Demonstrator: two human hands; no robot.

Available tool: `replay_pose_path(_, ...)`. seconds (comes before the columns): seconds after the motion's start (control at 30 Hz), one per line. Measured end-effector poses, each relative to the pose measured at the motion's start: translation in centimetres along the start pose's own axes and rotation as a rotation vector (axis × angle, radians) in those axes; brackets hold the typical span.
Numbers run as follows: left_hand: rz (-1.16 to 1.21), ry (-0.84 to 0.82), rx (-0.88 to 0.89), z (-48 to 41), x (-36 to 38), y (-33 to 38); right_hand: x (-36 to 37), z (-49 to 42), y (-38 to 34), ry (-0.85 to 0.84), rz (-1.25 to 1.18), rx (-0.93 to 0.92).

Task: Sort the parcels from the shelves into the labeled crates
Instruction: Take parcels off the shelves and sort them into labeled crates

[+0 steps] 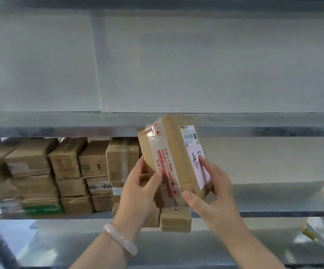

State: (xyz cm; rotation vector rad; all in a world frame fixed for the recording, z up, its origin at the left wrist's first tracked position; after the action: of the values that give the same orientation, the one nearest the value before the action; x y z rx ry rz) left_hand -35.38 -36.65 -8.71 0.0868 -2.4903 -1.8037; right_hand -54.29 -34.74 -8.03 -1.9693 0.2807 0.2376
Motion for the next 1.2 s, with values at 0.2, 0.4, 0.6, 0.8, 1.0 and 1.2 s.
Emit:
replay_pose_path(0.2, -0.04, 0.259, 0.036, 3.3, -8.8, 1.7, 9.8, 0.1, -2.6, -0.144, 0.243, -0.211)
replay_pose_path(0.4, -0.032, 0.545, -0.003, 9.3, -18.6, 3.2, 19.9, 2.0, -5.4, -0.481, 0.169, -0.359)
replay_pose_path(0.6, -0.182, 0.712, -0.085, 15.9, -27.9, 4.6, 29.8, 5.5, -9.0, -0.619, 0.008, -0.377)
replay_pose_path(0.8, -0.807, 0.886, -0.25, 23.2, -39.4, 6.9, 39.6, 8.6, -14.0, -0.645, -0.01, -0.346)
replay_pose_path(1.0, -1.192, 0.905, -0.391, 28.8, -48.3, 8.8, 47.7, 11.2, -18.1, -0.623, -0.069, -0.334)
replay_pose_path(1.2, -1.333, 0.888, -0.452, 31.3, -54.4, 9.9, 54.6, 12.3, -20.8, -0.628, -0.043, -0.35)
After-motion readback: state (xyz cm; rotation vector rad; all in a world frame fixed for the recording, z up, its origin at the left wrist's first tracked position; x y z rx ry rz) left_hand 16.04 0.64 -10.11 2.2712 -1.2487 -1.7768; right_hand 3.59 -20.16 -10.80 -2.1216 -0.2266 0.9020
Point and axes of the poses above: each hand's wrist, its own z-axis away from the middle knuckle, its own x-axis out of the palm, y = z × x, the point moved 3 cm from there along -z, towards the middle knuckle, and after that the axes turned 1 degree about -z, right-handed, at the moved point
